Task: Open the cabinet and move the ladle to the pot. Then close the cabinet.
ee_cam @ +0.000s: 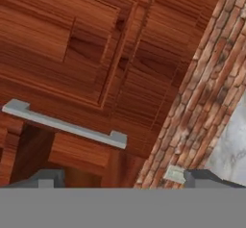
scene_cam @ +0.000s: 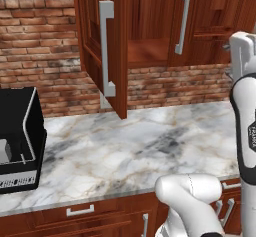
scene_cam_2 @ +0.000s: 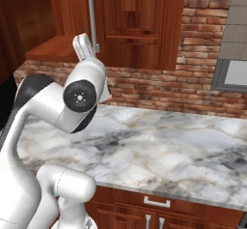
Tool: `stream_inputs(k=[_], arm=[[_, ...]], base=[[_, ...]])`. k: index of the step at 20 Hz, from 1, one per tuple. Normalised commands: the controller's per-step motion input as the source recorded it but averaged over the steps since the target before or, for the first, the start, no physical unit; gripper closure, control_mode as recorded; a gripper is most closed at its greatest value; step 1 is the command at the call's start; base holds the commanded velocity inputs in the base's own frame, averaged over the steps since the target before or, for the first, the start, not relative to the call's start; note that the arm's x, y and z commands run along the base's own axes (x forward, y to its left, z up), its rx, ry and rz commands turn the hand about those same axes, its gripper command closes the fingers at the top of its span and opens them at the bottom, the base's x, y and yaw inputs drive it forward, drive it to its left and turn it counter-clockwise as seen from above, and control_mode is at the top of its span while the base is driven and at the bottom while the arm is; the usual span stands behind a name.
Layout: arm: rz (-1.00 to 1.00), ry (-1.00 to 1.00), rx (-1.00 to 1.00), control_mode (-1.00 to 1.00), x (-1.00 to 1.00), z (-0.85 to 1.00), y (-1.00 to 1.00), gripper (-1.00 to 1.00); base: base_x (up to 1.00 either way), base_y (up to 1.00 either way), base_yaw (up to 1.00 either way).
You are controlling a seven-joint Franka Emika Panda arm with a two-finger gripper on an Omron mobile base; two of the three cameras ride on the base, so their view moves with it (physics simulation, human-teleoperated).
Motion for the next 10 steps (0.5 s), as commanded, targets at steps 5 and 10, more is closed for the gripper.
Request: stream_inputs(k=[5,10], arm=[[0.00,0.07,-0.09,-1.00,-1.00,0.01,0.29,-1.00],[0.00,0.00,-0.11,-1.00,-0.98,0.00,0.48,-1.00]], base=[[0.00,0.00,0.00],[0.00,0.00,0.00]])
